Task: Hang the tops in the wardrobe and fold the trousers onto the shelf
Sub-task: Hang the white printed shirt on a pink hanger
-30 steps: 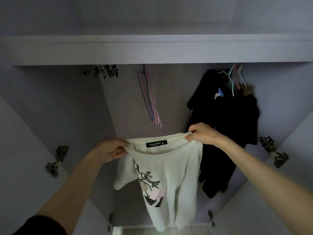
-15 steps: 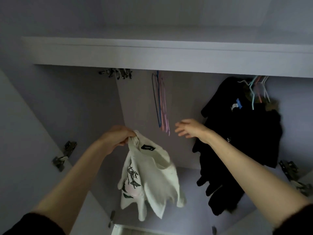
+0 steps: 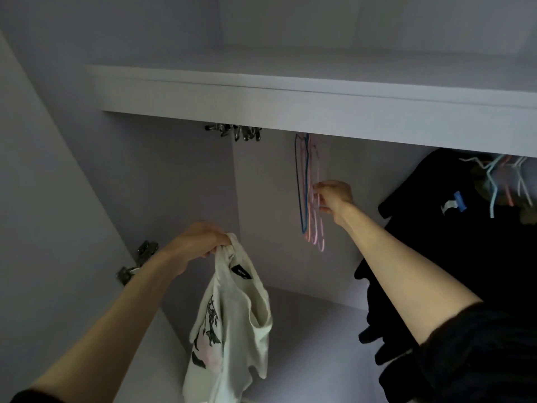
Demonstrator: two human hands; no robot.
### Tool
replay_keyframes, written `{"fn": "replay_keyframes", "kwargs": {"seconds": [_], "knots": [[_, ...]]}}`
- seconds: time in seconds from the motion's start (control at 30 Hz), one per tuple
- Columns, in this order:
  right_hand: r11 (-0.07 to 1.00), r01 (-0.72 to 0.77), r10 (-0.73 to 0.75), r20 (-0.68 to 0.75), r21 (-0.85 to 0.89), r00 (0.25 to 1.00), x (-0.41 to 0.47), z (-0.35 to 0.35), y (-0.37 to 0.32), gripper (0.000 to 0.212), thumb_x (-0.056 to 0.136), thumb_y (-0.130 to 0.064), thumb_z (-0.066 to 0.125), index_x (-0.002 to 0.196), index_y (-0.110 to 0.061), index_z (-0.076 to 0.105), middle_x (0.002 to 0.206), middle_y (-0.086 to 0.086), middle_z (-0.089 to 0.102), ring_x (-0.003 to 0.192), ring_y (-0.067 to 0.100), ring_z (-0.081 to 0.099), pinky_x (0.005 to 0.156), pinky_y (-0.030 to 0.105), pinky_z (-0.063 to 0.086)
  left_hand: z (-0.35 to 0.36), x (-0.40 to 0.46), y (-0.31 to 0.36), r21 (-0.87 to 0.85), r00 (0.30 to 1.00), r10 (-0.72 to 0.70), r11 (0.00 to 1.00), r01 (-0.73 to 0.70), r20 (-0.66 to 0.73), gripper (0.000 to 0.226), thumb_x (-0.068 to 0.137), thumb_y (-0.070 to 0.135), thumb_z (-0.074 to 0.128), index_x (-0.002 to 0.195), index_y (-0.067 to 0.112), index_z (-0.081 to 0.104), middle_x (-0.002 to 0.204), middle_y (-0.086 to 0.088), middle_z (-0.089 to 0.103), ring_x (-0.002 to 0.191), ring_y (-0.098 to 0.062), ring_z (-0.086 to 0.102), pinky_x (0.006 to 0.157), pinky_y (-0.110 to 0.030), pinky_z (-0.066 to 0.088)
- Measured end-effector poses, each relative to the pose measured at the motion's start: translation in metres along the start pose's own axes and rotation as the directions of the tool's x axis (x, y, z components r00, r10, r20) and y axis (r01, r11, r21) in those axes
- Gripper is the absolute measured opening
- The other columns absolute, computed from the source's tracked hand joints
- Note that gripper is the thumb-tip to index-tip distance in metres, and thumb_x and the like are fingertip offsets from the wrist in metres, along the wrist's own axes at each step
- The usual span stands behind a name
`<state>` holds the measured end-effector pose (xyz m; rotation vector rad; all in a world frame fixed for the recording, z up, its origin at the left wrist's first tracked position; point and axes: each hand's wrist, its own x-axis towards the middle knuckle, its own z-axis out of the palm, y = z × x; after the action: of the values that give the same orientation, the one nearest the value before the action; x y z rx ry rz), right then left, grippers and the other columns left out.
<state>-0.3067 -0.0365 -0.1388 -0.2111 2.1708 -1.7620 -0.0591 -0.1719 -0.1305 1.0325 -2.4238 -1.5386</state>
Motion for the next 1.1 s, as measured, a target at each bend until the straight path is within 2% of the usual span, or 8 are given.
{"fn": "replay_keyframes", "kwargs": {"seconds": [0.1,0.23,0.47,0.63,0.77,0.87,0.97,1.1], "knots": [[0.996,0.086,-0.086,-0.085,-0.013,0.993,0.004,-0.005,0.002,0.019,0.093,-0.006,0.049,0.1,-0.007,0.067,0.089,0.007,0.059,0.076,0.019,0.054,0.078,0.033,0.048,0.001,0.004,0.0,-0.028,1.0,-0.006,1.0,0.006,-0.029,0.014,0.085,0.008,0.061,0.071,0.011,0.061,0.066,-0.001,0.051,0.064,-0.013,0.046,0.06,-0.023,0.037],[0.979,0.201,-0.203,-0.163,-0.024,0.966,-0.001,-0.02,-0.002,0.02,0.097,-0.01,0.042,0.108,-0.007,0.059,0.092,0.008,0.055,0.079,0.019,0.049,0.073,0.032,0.043,0.01,0.006,0.0,-0.014,1.0,-0.015,1.0,0.015,0.015,0.014,0.086,0.007,0.06,0.072,0.011,0.06,0.067,-0.002,0.05,0.063,-0.012,0.044,0.059,-0.023,0.035],[0.97,0.241,-0.232,-0.207,0.018,0.95,-0.027,-0.05,0.024,0.005,0.096,-0.02,0.049,0.096,-0.018,0.054,0.075,-0.007,0.048,0.065,0.009,0.045,0.063,0.025,0.039,0.031,0.004,0.006,-0.068,0.999,0.004,0.998,-0.002,0.033,0.012,0.087,0.008,0.058,0.076,0.013,0.061,0.07,-0.001,0.052,0.065,-0.011,0.044,0.061,-0.022,0.035],[0.929,0.167,-0.103,-0.204,0.329,0.974,-0.06,-0.066,0.066,0.023,0.092,-0.016,0.059,0.071,-0.02,0.051,0.057,-0.005,0.033,0.038,0.001,0.026,0.039,0.015,0.023,0.046,0.003,0.003,-0.081,0.998,-0.015,0.997,0.02,0.056,0.021,0.086,0.006,0.059,0.07,0.019,0.062,0.065,0.003,0.056,0.064,-0.009,0.049,0.061,-0.02,0.038],[0.9,0.226,-0.156,-0.208,0.374,0.966,-0.088,-0.084,0.1,0.04,0.087,-0.031,0.066,0.055,-0.024,0.044,0.046,-0.011,0.039,0.042,0.004,0.037,0.044,0.016,0.035,0.059,0.002,0.003,-0.066,0.997,-0.034,0.997,0.039,0.076,0.018,0.085,0.006,0.06,0.072,0.018,0.063,0.066,0.002,0.058,0.063,-0.01,0.05,0.061,-0.021,0.037],[0.929,0.103,-0.046,-0.167,0.355,0.985,-0.088,-0.101,0.114,0.029,0.086,-0.042,0.064,0.071,-0.018,0.057,0.051,-0.007,0.046,0.045,0.005,0.045,0.051,0.02,0.043,0.067,0.002,0.003,-0.038,0.995,-0.041,0.998,0.044,0.095,0.021,0.085,0.004,0.059,0.07,0.019,0.062,0.065,0.001,0.056,0.063,-0.01,0.049,0.061,-0.021,0.036],[0.954,-0.107,0.168,-0.204,0.281,0.964,-0.085,-0.117,0.13,0.037,0.086,-0.049,0.061,0.086,-0.012,0.059,0.052,-0.006,0.035,0.038,0.004,0.032,0.046,0.021,0.034,0.073,0.001,0.002,-0.026,0.994,-0.063,0.997,0.066,0.091,0.018,0.085,0.005,0.06,0.073,0.019,0.062,0.067,0.001,0.058,0.063,-0.01,0.051,0.061,-0.021,0.037],[0.953,-0.264,0.301,-0.335,0.152,0.893,-0.095,-0.126,0.155,0.046,0.083,-0.057,0.06,0.065,-0.014,0.055,0.057,0.001,0.043,0.046,0.011,0.035,0.05,0.025,0.031,0.08,0.002,-0.002,0.004,0.993,-0.064,0.998,0.064,0.098,0.019,0.083,0.006,0.061,0.07,0.019,0.064,0.057,0.004,0.059,0.058,-0.009,0.053,0.061,-0.023,0.038]]}}
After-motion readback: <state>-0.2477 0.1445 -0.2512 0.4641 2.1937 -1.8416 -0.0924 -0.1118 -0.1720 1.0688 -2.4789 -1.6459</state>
